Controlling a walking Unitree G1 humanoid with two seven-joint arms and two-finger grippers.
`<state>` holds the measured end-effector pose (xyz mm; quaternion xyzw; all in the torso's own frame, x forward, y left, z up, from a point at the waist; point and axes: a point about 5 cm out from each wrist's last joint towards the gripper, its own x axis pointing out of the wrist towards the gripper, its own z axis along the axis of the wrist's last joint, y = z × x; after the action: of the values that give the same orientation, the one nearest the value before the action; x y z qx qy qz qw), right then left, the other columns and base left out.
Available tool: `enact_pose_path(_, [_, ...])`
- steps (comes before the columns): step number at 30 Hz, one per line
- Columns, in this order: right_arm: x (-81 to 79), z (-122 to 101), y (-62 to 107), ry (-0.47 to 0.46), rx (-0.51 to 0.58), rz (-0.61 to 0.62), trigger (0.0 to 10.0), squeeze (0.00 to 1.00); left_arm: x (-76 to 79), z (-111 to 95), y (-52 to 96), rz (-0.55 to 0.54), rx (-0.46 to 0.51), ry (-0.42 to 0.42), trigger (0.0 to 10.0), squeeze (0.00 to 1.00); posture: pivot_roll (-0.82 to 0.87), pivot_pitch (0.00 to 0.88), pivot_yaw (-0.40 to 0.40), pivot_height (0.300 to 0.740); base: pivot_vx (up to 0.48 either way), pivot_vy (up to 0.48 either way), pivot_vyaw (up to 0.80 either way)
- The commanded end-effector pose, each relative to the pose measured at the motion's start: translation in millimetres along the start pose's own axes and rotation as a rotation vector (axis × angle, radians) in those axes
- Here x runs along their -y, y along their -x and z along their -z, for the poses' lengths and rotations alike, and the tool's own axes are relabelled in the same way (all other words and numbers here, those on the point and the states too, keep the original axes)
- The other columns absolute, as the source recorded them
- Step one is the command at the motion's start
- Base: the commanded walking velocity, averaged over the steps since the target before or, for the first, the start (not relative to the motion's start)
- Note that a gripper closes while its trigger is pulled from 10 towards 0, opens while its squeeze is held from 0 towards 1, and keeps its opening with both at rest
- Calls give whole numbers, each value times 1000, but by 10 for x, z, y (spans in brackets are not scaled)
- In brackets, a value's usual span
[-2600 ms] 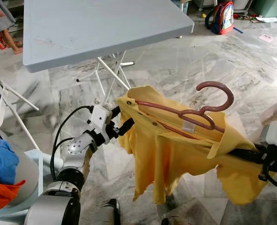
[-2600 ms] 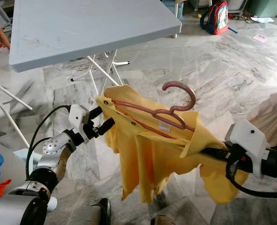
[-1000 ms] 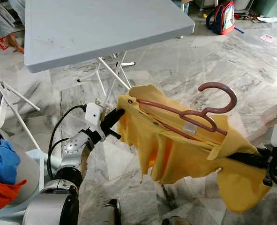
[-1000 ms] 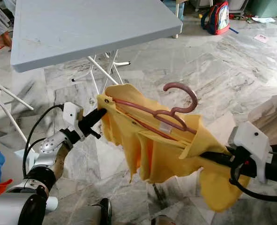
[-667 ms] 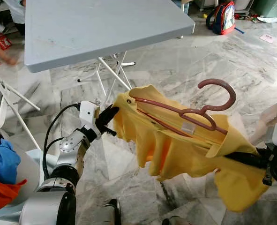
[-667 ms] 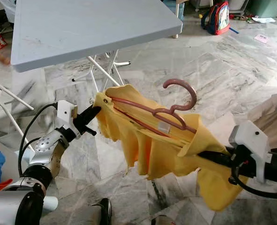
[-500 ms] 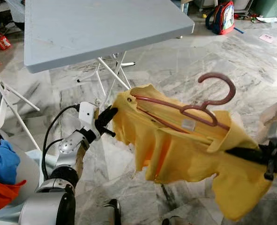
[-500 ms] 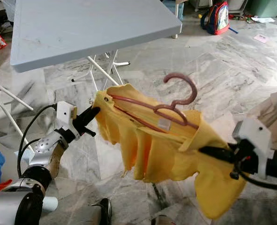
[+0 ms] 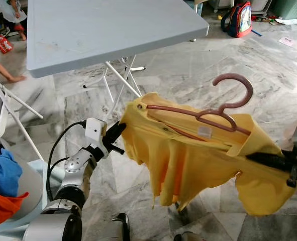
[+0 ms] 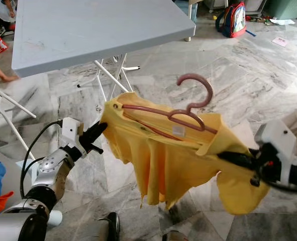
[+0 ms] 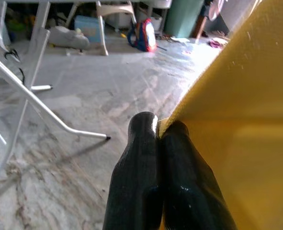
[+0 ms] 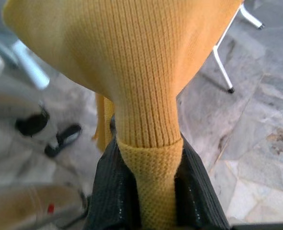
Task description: Hang hanger
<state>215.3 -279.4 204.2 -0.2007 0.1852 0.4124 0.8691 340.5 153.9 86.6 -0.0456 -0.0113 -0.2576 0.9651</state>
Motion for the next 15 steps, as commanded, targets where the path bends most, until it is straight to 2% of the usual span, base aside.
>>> enact_pose_path(1, [43, 57, 56, 34, -45, 33, 10000, 0, -235, -142, 57, -153, 68, 20, 0, 0, -211, 195, 30, 740, 0, 0, 0])
enact_pose_path(5, [50, 280, 51, -9, -107, 58, 10000, 0, -352, -403, -3, -212, 164, -4, 0, 0, -201, 197, 25, 740, 0, 0, 0])
enact_pose_path(9, [20, 553, 0, -93, -102, 111, 10000, 0, -507, -654, -1, -292, 257, -4, 0, 0, -193, 202, 23, 740, 0, 0, 0])
enact_pose_path(15, [-13, 812, -68, -151, -109, 186, 10000, 0, -550, -728, 21, -300, 277, -38, 0, 0, -188, 208, 24, 740, 0, 0, 0])
